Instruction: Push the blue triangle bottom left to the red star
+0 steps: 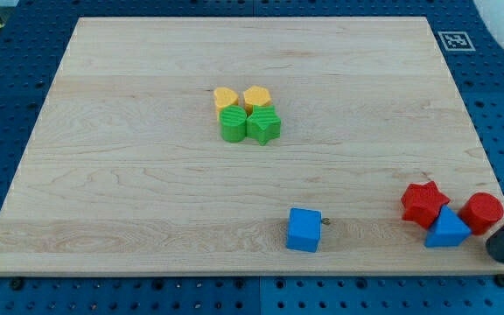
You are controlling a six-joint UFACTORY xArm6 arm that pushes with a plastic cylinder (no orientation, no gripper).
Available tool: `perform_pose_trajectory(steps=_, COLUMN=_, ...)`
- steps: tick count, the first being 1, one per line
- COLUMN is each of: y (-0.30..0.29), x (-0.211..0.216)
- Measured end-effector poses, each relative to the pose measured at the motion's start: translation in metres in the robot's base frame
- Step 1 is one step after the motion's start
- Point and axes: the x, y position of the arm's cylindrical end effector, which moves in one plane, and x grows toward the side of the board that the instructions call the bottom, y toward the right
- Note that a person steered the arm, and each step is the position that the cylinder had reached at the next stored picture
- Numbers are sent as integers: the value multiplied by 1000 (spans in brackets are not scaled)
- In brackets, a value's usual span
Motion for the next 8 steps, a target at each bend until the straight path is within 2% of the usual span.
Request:
perform_pose_trajectory(steps=3, y=-8, x=-17)
perform_pose_trajectory(steps=8, y=-77, x=-17)
